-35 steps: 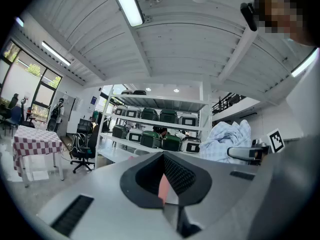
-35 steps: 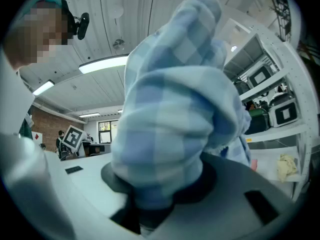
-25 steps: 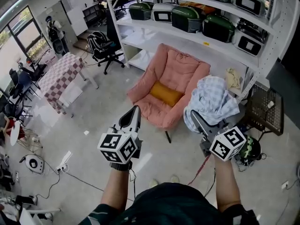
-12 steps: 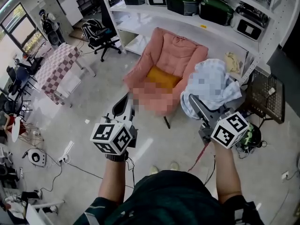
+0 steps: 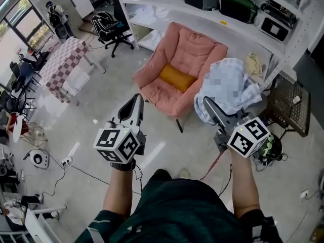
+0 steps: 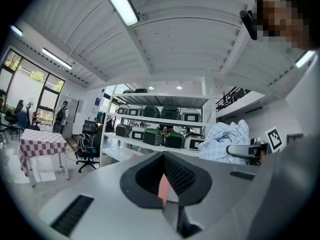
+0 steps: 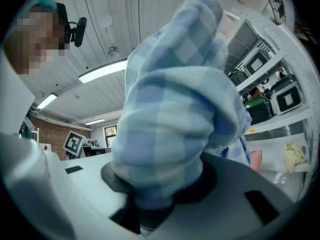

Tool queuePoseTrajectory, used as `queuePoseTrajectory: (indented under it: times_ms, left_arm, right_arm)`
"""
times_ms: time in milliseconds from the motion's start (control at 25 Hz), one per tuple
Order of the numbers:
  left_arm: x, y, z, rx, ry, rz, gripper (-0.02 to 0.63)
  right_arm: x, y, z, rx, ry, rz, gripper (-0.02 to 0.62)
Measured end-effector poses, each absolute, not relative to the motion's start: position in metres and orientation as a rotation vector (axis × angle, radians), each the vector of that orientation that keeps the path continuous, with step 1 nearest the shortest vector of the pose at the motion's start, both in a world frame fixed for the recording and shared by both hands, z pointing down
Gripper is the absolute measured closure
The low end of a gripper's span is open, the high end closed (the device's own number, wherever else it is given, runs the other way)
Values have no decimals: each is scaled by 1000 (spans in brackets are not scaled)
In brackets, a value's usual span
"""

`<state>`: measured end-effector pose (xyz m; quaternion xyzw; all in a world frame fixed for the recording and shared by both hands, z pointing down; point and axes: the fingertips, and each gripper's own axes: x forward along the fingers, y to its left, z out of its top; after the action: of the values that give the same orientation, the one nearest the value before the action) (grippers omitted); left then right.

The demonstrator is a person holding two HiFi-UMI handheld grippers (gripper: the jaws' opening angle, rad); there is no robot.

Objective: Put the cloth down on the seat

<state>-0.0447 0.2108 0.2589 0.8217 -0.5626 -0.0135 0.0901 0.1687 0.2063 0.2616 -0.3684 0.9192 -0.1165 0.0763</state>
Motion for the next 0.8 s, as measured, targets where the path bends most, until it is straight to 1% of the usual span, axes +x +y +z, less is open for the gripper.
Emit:
queuePoseTrajectory:
  times_ms: [320, 600, 800]
  left_arm:
    - [-48, 191, 267, 2434, -1668, -42, 603]
    - [-65, 148, 278, 2441, -1649, -48, 603]
    - [-84, 93, 282, 2466, -1627, -46, 603]
  right_arm:
    - [162, 186, 271, -1098, 2768, -371, 430]
    - [142, 146, 282, -1120, 2788, -386, 430]
    - [119, 92, 290, -1148, 2787, -411, 431]
